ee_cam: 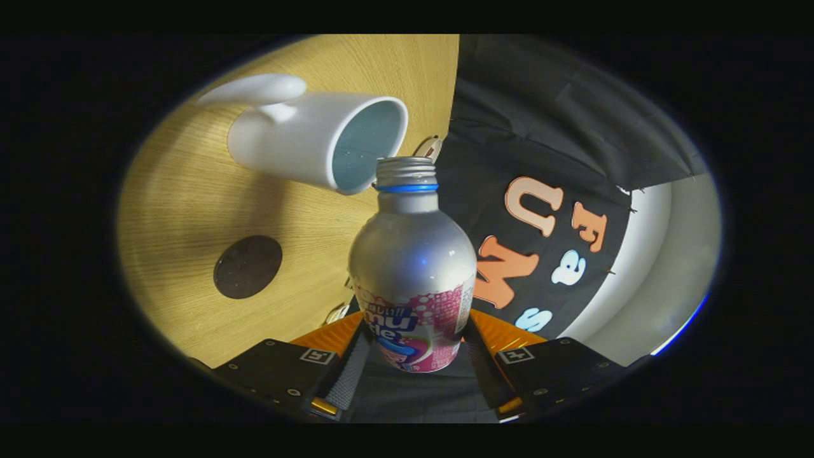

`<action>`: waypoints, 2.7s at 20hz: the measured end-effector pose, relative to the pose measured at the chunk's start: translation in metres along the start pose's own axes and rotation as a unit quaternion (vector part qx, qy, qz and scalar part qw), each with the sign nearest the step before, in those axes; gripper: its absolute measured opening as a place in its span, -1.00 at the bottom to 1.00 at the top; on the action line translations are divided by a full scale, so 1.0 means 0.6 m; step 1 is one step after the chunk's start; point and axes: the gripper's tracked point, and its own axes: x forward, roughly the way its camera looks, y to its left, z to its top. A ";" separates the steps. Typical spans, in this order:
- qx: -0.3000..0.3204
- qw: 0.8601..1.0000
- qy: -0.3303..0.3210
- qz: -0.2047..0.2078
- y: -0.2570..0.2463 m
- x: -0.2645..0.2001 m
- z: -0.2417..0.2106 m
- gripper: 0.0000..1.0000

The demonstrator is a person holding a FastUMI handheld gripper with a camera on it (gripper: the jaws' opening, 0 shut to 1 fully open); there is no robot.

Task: Take the bottle from table, then pour the juice into the cup, finally place the bottle on the coaster

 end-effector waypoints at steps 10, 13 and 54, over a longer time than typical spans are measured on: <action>-0.014 1.000 -0.002 -0.004 -0.012 0.004 0.002 0.54; -0.016 1.000 -0.006 -0.003 -0.010 0.005 0.007 0.54; 0.833 0.523 -0.004 0.180 0.175 0.016 -0.027 0.56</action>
